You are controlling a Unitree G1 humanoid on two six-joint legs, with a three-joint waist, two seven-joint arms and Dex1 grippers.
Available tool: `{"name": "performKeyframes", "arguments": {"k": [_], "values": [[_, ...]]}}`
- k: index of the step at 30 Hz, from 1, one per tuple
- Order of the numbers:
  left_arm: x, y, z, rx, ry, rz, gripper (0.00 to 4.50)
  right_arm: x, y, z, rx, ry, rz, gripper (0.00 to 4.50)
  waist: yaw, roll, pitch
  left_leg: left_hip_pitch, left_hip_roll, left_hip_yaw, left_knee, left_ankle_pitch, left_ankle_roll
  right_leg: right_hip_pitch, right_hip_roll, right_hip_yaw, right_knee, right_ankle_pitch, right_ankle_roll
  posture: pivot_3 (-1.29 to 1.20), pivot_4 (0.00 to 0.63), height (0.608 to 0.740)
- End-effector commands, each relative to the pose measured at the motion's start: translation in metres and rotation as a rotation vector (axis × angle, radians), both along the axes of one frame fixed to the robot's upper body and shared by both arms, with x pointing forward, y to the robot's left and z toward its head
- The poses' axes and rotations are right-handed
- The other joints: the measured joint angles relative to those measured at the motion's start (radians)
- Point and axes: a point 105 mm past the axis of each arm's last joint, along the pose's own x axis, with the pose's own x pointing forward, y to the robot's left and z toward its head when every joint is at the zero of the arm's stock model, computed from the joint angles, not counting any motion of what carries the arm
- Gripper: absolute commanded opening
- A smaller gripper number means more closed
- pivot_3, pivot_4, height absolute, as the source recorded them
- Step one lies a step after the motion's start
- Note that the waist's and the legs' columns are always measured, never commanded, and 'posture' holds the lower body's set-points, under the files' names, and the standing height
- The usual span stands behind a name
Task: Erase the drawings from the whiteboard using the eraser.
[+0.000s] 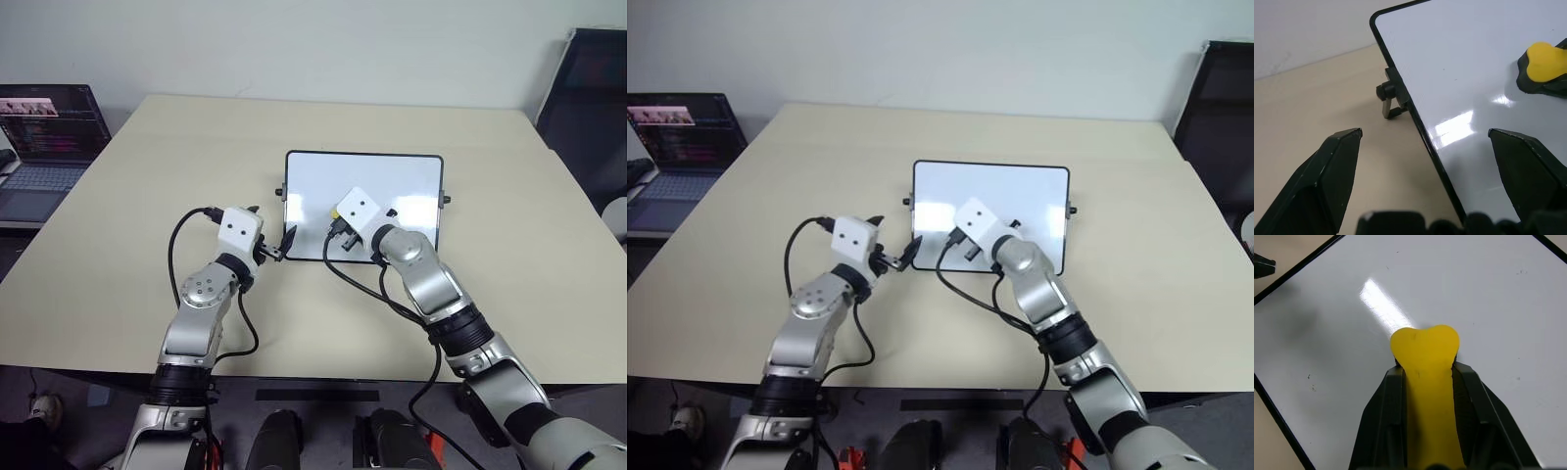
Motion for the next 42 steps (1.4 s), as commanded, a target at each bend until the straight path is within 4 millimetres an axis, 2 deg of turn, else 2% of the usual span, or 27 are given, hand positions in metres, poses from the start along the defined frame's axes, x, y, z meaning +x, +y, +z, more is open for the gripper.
{"name": "performKeyframes", "arguments": {"k": [1,3,4,7,9,14,17,20,22,30,42], "values": [[0.0,-0.013,0.016,-0.005,-0.059,-0.06,4.5,-0.002,-0.013,0.02,0.125,-0.039,-0.032,0.93,0.0,0.0,0.0,0.0,0.0,0.0,0.0,0.0,0.0,0.0,0.0,0.0,0.0,0.0,0.0,0.0,0.15,0.74],[-0.004,-0.023,0.022,-0.039,-0.072,-0.132,4.5,-0.009,-0.021,0.035,0.194,-0.076,-0.029,0.93,0.0,0.0,0.0,-0.002,0.0,0.0,0.0,0.0,0.0,0.0,0.0,0.0,-0.001,0.0,0.0,0.0,0.15,0.74],[-0.009,-0.032,0.026,-0.06,-0.079,-0.192,4.5,-0.014,-0.032,0.041,0.215,-0.089,-0.041,0.93,0.0,0.0,0.0,-0.002,0.0,0.0,0.0,0.0,0.0,-0.001,0.0,0.0,-0.001,0.0,0.0,0.0,0.15,0.74],[-0.021,-0.057,0.033,-0.084,-0.084,-0.371,4.5,-0.029,-0.081,0.052,0.233,-0.105,-0.153,0.93,0.003,0.0,0.001,-0.005,0.0,-0.001,0.0,0.0,0.0,-0.003,0.0,-0.002,-0.001,0.0,0.0,0.0,0.15,0.74],[-0.026,-0.069,0.033,-0.077,-0.076,-0.459,4.5,-0.036,-0.105,0.053,0.223,-0.097,-0.233,0.93,0.002,0.0,0.001,-0.005,-0.001,-0.001,-0.001,0.0,0.0,-0.003,-0.001,-0.002,-0.002,0.0,0.0,0.0,0.15,0.74],[-0.041,-0.103,0.032,-0.112,-0.03,-0.709,4.5,-0.051,-0.15,0.049,0.218,-0.035,-0.399,0.93,-0.01,0.001,0.001,-0.003,-0.001,0.0,-0.001,0.0,0.0,-0.003,0.003,0.0,-0.001,-0.001,0.0,0.0,0.15,0.74],[-0.054,-0.126,0.03,-0.124,0.013,-0.891,4.5,-0.062,-0.183,0.037,0.251,0.042,-0.552,0.93,-0.008,0.001,0.001,-0.003,-0.001,0.001,0.0,0.0,0.0,-0.002,0.004,0.0,-0.001,-0.002,0.002,0.0,0.15,0.74],[-0.058,-0.139,0.029,-0.114,0.033,-0.993,4.5,-0.072,-0.205,0.026,0.277,0.1,-0.663,0.93,-0.005,0.001,0.001,-0.003,-0.001,0.002,0.0,0.0,0.0,-0.002,0.004,0.0,-0.001,-0.002,0.002,0.0,0.15,0.74],[-0.059,-0.146,0.027,-0.105,0.045,-1.048,4.5,-0.078,-0.213,0.02,0.302,0.133,-0.718,0.93,-0.006,0.001,0.001,-0.003,-0.002,0.002,0.0,0.0,0.0,-0.002,0.004,0.001,-0.001,-0.002,0.002,0.0,0.15,0.74],[-0.059,-0.16,0.018,-0.042,0.058,-1.156,4.5,-0.095,-0.22,0.0,0.33,0.216,-0.765,0.93,-0.007,0.001,0.001,-0.003,-0.002,0.002,0.0,0.0,0.0,-0.002,0.005,0.001,-0.001,-0.003,0.004,0.0,0.15,0.74],[-0.061,-0.154,0.004,0.04,0.074,-1.146,4.5,-0.096,-0.217,-0.02,0.374,0.309,-0.755,0.93,-0.007,0.001,0.001,-0.003,-0.002,0.001,0.0,0.0,0.0,-0.002,0.005,0.001,-0.001,-0.004,0.004,0.0,0.15,0.74]]}}
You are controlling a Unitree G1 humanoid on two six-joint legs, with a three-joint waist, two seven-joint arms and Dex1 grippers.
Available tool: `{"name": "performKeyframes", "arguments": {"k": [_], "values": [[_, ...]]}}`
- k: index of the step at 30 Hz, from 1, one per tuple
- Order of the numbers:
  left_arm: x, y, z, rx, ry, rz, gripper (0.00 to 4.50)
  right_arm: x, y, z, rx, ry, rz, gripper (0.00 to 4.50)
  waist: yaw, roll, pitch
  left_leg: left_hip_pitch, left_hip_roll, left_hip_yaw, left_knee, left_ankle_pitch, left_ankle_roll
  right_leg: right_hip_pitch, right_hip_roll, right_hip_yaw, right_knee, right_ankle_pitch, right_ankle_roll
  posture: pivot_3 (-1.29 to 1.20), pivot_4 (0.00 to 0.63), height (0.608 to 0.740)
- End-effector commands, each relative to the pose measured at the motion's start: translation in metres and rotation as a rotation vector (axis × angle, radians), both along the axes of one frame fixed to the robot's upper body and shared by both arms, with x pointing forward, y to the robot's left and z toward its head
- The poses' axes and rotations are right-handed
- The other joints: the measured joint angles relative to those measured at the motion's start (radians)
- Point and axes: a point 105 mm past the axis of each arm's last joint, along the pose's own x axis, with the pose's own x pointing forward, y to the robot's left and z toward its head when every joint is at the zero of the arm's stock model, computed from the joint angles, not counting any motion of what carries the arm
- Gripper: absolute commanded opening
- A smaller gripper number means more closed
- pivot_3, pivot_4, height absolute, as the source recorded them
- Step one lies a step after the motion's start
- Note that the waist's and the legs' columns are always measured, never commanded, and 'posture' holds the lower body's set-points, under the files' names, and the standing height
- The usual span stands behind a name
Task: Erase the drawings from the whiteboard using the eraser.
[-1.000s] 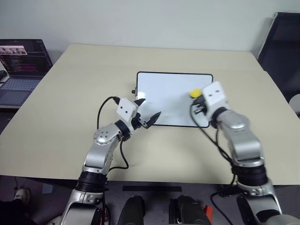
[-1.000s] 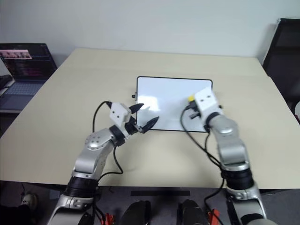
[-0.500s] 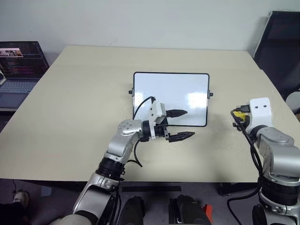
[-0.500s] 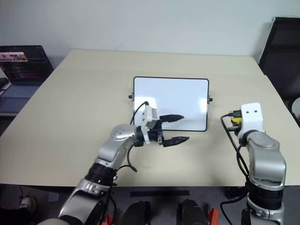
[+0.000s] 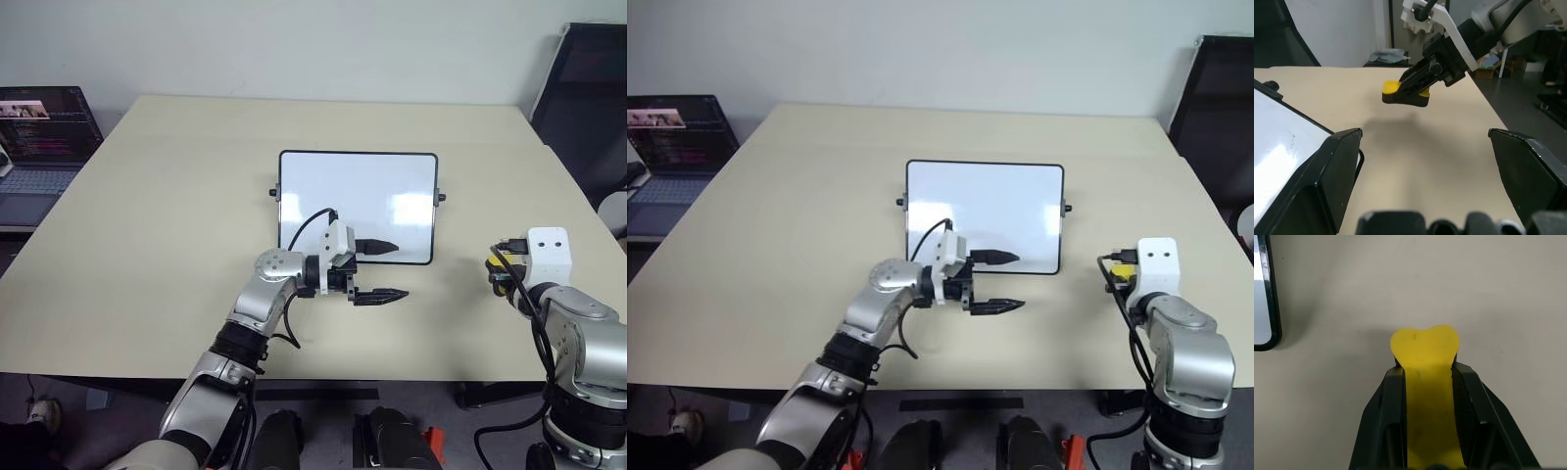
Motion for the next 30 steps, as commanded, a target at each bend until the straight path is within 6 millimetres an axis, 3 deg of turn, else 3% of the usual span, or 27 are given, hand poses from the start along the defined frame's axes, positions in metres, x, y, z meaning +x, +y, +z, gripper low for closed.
{"name": "performKeyframes", "arguments": {"k": [1,10,19,20,24,27,29,30], "values": [[-0.006,-0.002,0.004,0.009,-0.051,-0.02,4.5,0.002,0.0,0.0,-0.01,-0.006,0.019,0.93,0.0,0.0,0.0,0.0,0.0,0.0,0.0,0.0,0.0,0.0,0.0,0.0,0.0,0.0,0.0,0.0,0.15,0.74],[-0.007,0.004,0.0,0.054,-0.075,-0.005,4.5,0.006,-0.001,-0.014,0.013,0.04,0.047,0.93,0.0,0.0,0.0,0.0,0.0,0.0,0.0,0.0,0.0,0.0,0.0,0.0,0.0,0.0,0.0,0.0,0.15,0.74],[-0.006,0.006,0.0,0.058,-0.079,0.009,4.5,0.009,0.001,-0.015,0.013,0.034,0.055,0.93,0.0,0.0,0.0,0.0,0.0,0.0,0.0,0.0,0.0,0.0,0.0,0.0,0.0,0.0,0.0,0.0,0.15,0.74],[-0.006,0.006,0.0,0.058,-0.079,0.01,4.5,0.009,0.001,-0.015,0.013,0.033,0.055,1.62,0.0,0.0,0.0,0.0,0.0,0.0,0.0,0.0,0.0,0.0,0.0,0.0,0.0,0.0,0.0,0.0,0.15,0.74],[-0.006,0.007,0.0,0.056,-0.078,0.012,4.5,0.01,0.001,-0.013,0.014,0.03,0.054,2.85,0.0,0.0,0.0,0.0,0.0,0.0,0.0,0.0,0.0,0.0,0.0,0.0,0.0,0.0,0.0,0.0,0.15,0.74],[-0.006,0.007,0.001,0.054,-0.078,0.013,4.5,0.011,-0.001,-0.011,0.008,0.02,0.047,4.01,0.0,0.0,0.0,0.0,0.0,0.0,0.0,0.0,0.0,0.0,0.0,0.0,0.0,0.0,0.0,0.0,0.15,0.74],[-0.006,0.006,0.001,0.053,-0.078,0.013,4.5,0.012,-0.001,-0.01,0.007,0.017,0.043,4.47,0.0,0.0,0.0,0.0,0.0,0.0,0.0,0.0,0.0,0.0,0.0,0.0,0.0,0.0,0.0,0.0,0.15,0.74],[-0.006,0.006,0.002,0.053,-0.079,0.014,4.5,0.012,-0.001,-0.009,0.007,0.014,0.042,4.47,0.0,0.0,0.0,0.0,0.0,0.0,0.0,0.0,0.0,0.0,0.0,0.0,0.0,0.0,0.0,0.0,0.15,0.74]]}}
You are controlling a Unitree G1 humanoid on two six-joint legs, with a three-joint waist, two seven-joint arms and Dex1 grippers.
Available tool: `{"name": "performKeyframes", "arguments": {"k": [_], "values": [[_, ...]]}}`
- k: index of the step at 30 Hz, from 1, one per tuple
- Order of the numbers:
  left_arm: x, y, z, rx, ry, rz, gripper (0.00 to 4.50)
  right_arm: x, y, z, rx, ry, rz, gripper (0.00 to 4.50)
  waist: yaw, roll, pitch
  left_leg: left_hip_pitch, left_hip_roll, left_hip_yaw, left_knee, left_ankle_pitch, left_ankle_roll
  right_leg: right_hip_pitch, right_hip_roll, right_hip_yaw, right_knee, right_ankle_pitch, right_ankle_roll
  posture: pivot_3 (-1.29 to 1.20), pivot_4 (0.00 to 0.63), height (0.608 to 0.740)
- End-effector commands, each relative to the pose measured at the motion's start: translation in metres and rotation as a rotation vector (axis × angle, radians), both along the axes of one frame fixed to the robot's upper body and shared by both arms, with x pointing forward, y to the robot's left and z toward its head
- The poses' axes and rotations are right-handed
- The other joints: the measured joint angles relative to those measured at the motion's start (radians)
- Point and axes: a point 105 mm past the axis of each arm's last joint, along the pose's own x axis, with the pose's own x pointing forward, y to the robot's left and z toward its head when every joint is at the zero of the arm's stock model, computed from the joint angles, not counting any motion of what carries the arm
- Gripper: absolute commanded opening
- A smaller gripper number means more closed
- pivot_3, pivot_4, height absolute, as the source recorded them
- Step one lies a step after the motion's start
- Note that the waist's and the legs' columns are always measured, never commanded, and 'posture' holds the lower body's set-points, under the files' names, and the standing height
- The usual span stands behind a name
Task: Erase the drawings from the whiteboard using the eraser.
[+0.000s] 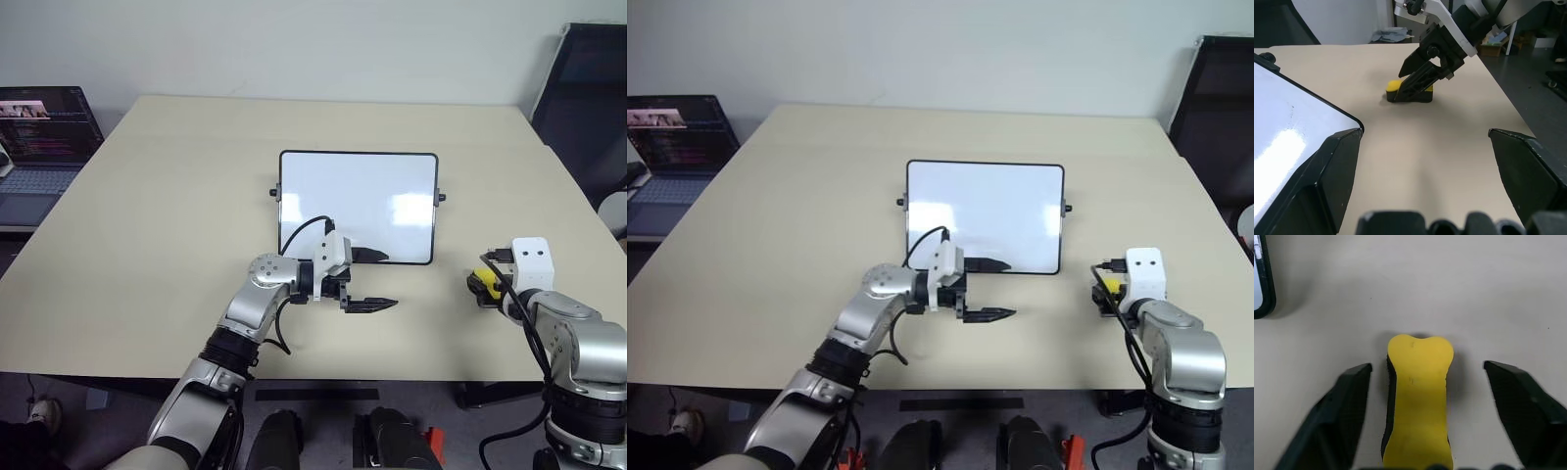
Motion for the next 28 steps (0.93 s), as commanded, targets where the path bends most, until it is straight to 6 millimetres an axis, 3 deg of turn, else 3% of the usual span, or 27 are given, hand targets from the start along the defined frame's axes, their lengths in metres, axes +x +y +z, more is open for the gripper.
{"name": "performKeyframes", "arguments": {"k": [1,5,9,13,16,18,22,25,28], "values": [[-0.003,-0.003,0.014,-0.022,-0.059,-0.018,4.5,0.005,-0.002,0.017,-0.013,-0.072,-0.007,4.47,0.0,0.0,0.0,0.0,0.0,0.0,0.0,0.0,0.0,0.0,0.0,0.0,0.0,0.0,0.0,0.0,0.15,0.74],[0.005,0.007,0.024,-0.048,-0.056,0.029,4.5,0.009,-0.004,0.039,0.023,-0.165,-0.052,4.47,-0.001,0.0,0.0,0.0,0.0,0.0,0.0,0.0,0.0,0.0,0.0,0.0,0.0,0.0,0.0,0.0,0.15,0.74],[0.034,0.043,0.052,-0.127,-0.095,0.265,4.5,0.015,-0.006,0.076,0.085,-0.341,-0.134,4.47,-0.005,0.0,0.0,0.0,0.001,-0.001,0.0,0.0,0.0,0.0,0.001,0.0,0.001,0.0,0.0,0.0,0.15,0.74],[0.07,0.107,0.072,-0.2,-0.175,0.669,4.5,0.021,-0.007,0.1,0.017,-0.48,-0.148,4.47,-0.004,0.0,0.0,0.0,0.001,-0.002,0.0,0.0,0.0,0.0,0.001,0.0,0.001,0.0,0.0,0.0,0.15,0.74],[0.081,0.168,0.076,-0.219,-0.238,0.998,4.5,0.021,-0.011,0.102,-0.064,-0.555,-0.155,4.47,-0.004,0.0,0.0,0.0,0.002,-0.002,0.0,0.0,0.0,0.0,-0.001,0.001,0.0,0.0,-0.001,0.0,0.15,0.74],[0.076,0.209,0.071,-0.209,-0.272,1.2,4.5,0.017,-0.02,0.091,-0.105,-0.58,-0.2,4.47,-0.004,0.0,0.0,0.0,0.002,-0.002,-0.001,0.0,0.0,0.0,-0.002,0.0,0.0,0.001,-0.001,0.0,0.15,0.74],[0.043,0.29,0.046,-0.133,-0.297,1.581,4.5,0.005,-0.048,0.057,-0.163,-0.587,-0.35,4.47,-0.006,0.0,0.0,0.0,0.002,-0.001,-0.002,-0.001,-0.001,0.0,-0.005,0.001,0.0,0.002,-0.003,0.0,0.15,0.74],[0.025,0.31,0.036,-0.091,-0.291,1.675,4.5,0.004,-0.052,0.048,-0.177,-0.595,-0.39,4.47,-0.002,0.0,0.0,0.0,0.002,-0.001,-0.001,-0.001,-0.001,-0.001,-0.006,0.001,0.001,0.002,-0.002,0.0,0.15,0.74],[0.01,0.317,0.025,-0.024,-0.267,1.692,4.5,0.012,-0.04,0.041,-0.159,-0.585,-0.347,4.47,0.001,0.0,0.0,0.002,0.002,-0.001,0.0,0.0,0.0,0.001,-0.005,0.0,0.001,0.002,-0.002,0.0,0.15,0.74]]}}
